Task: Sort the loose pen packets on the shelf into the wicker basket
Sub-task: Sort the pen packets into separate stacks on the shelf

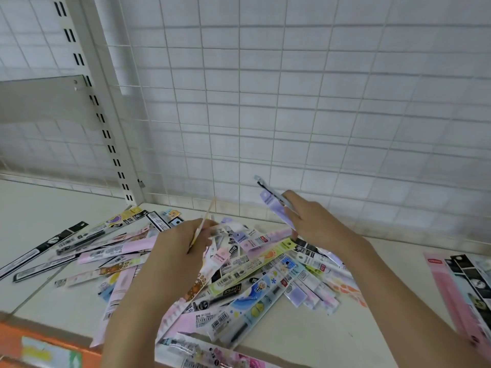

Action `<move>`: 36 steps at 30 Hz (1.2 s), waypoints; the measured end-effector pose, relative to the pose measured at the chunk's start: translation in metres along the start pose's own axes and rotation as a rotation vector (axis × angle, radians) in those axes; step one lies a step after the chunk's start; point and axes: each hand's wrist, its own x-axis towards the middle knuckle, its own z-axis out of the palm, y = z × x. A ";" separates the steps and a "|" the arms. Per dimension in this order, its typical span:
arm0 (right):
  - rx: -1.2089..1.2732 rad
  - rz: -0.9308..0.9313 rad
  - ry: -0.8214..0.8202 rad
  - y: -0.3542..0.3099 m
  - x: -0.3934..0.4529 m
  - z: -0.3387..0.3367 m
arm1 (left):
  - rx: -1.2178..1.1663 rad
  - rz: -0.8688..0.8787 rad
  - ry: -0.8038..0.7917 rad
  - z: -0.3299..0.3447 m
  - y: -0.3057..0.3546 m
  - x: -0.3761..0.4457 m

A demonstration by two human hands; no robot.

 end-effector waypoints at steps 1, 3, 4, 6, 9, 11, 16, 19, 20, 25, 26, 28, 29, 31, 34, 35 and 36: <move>-0.054 0.002 -0.035 0.002 0.003 0.004 | -0.013 0.003 -0.004 0.001 0.000 0.000; -0.190 0.006 -0.083 0.007 0.009 0.010 | -0.037 0.000 -0.008 0.003 -0.002 0.001; -0.239 0.011 -0.088 0.008 0.011 0.013 | -0.048 -0.008 0.002 0.003 -0.004 0.001; -0.251 0.009 -0.079 0.010 0.016 0.017 | -0.066 -0.034 0.033 0.005 -0.007 0.001; -0.268 0.027 -0.109 0.009 0.021 0.020 | -0.083 -0.061 0.069 0.007 -0.013 0.002; -0.360 0.034 -0.155 0.008 0.026 0.022 | -0.050 -0.064 0.080 0.010 -0.019 0.004; -0.416 0.049 -0.301 0.010 0.032 0.029 | 0.016 -0.023 0.063 0.014 -0.022 0.004; -0.435 0.041 -0.239 0.010 0.030 0.030 | -0.039 -0.025 0.096 0.015 -0.026 0.004; -0.443 0.039 -0.194 0.010 0.029 0.029 | -0.024 -0.009 0.108 0.015 -0.027 0.005; -0.414 -0.004 -0.021 0.009 0.017 0.018 | -0.029 -0.001 0.094 0.013 -0.022 0.003; -0.388 -0.001 0.007 0.009 0.014 0.016 | -0.026 0.011 0.086 0.014 -0.021 0.002; -0.323 0.022 0.068 0.008 0.005 0.012 | -0.015 0.040 0.058 0.017 -0.018 -0.001; -0.287 0.045 0.097 0.008 0.000 0.011 | -0.019 0.036 0.044 0.019 -0.017 -0.001; -0.212 0.090 0.138 0.010 -0.013 0.010 | -0.031 0.018 0.014 0.021 -0.014 -0.001; -0.169 0.115 0.183 0.015 -0.034 0.011 | -0.015 0.061 -0.021 0.022 -0.010 -0.002; -0.163 0.124 0.208 0.016 -0.040 0.010 | -0.039 0.066 -0.032 0.023 -0.008 -0.002; -0.155 0.138 0.235 0.017 -0.045 0.010 | -0.068 0.073 -0.044 0.024 -0.006 -0.003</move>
